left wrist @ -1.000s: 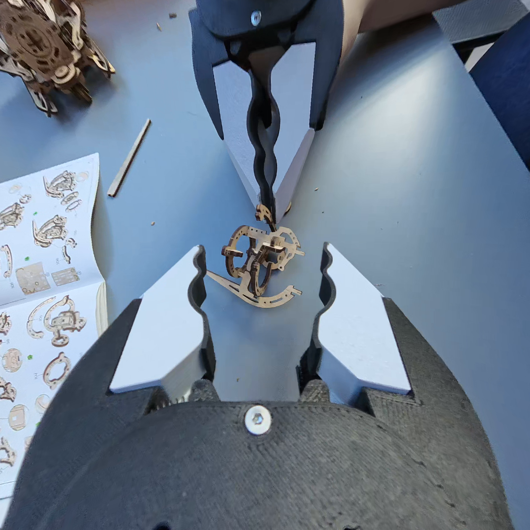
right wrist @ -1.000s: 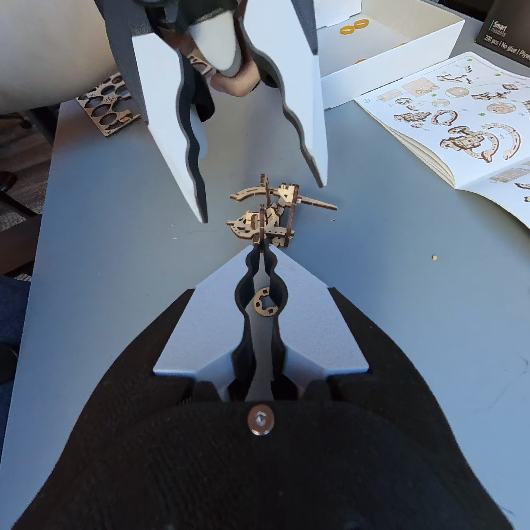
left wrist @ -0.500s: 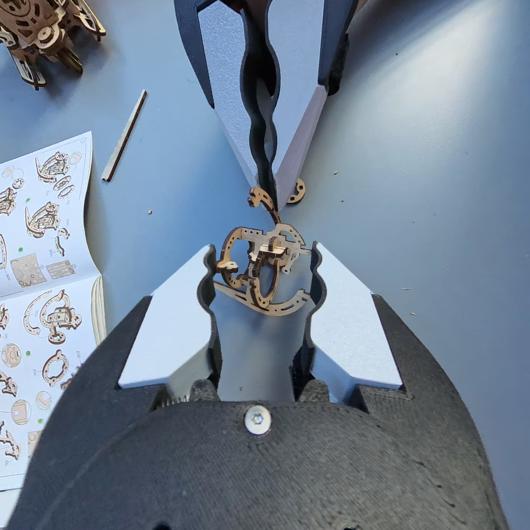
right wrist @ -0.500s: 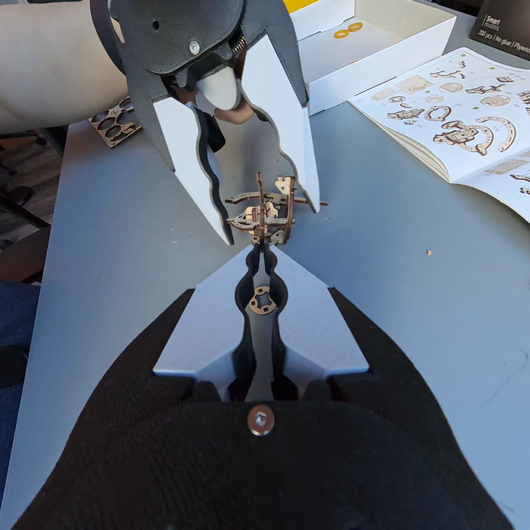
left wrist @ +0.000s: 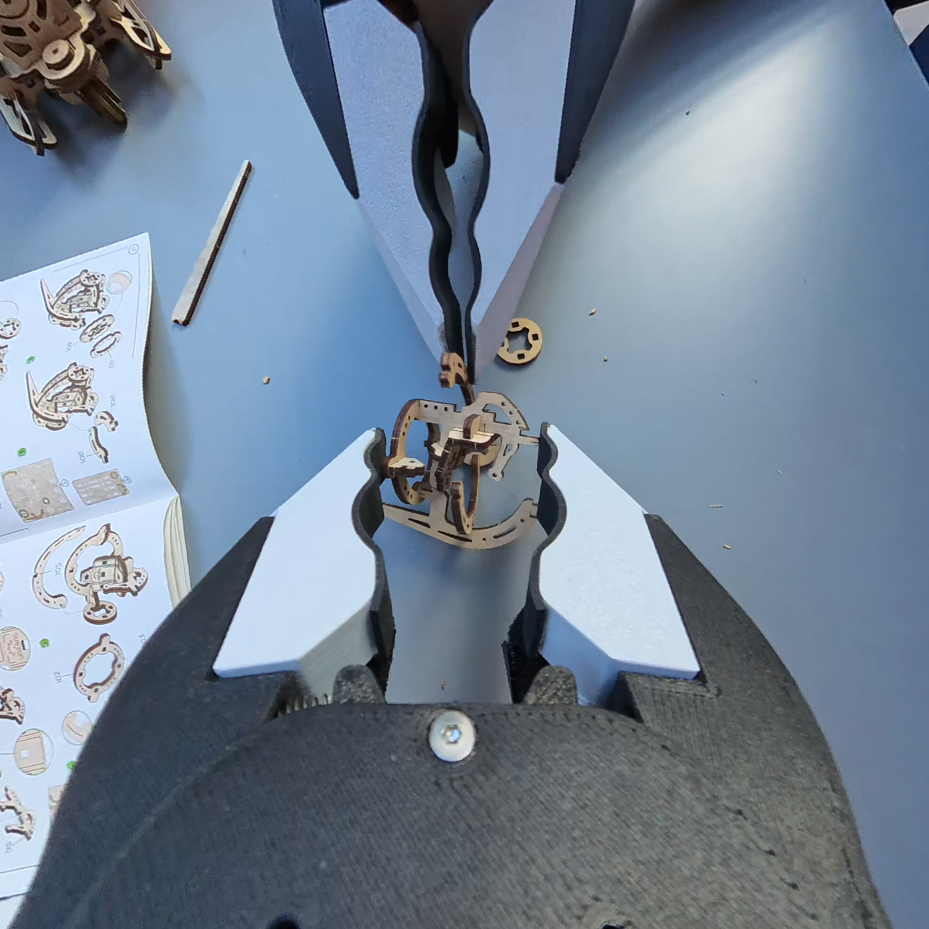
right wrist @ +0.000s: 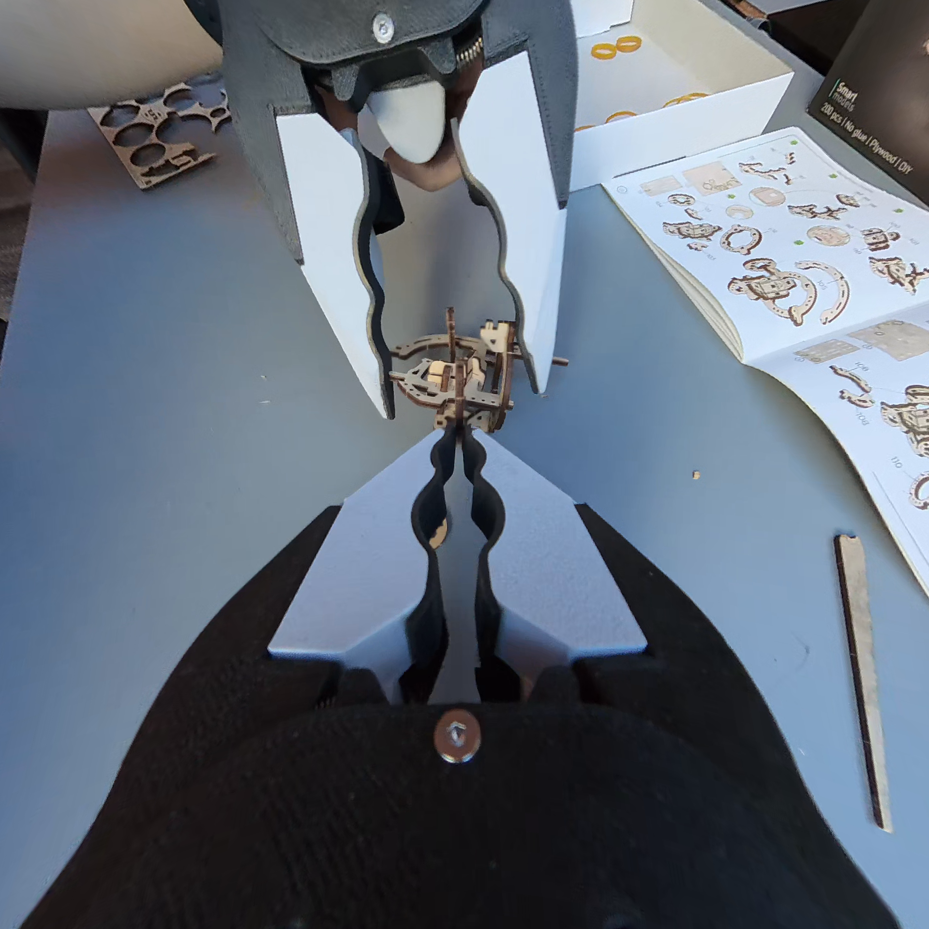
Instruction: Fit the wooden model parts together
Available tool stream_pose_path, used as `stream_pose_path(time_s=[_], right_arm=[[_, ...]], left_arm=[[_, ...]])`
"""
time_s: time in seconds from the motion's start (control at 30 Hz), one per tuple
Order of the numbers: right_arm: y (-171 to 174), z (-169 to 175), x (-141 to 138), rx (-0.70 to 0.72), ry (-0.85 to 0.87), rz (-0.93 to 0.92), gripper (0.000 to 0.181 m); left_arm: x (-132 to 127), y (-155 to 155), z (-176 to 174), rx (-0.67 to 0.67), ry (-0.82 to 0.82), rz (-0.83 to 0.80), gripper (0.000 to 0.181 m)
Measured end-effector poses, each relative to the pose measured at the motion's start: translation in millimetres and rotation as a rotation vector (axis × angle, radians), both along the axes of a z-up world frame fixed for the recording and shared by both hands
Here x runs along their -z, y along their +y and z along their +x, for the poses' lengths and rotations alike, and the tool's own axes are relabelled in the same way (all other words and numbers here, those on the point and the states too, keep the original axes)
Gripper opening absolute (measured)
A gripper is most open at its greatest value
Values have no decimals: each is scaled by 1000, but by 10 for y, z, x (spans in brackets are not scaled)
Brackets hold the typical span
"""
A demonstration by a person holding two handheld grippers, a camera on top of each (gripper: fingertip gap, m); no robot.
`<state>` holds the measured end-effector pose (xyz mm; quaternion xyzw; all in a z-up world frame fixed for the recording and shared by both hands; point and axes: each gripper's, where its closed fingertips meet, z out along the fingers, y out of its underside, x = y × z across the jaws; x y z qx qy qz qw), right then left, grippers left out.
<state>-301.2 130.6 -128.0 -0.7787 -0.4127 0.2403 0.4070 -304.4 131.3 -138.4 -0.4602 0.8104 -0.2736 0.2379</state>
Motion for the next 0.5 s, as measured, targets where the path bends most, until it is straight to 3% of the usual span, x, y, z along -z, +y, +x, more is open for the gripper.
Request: stream_pose_path(time_s=[0.5], right_arm=[[-17,21,55,-28,-84,13,2]], left_arm=[[40,-24,-5,-10,-7,-17,62]])
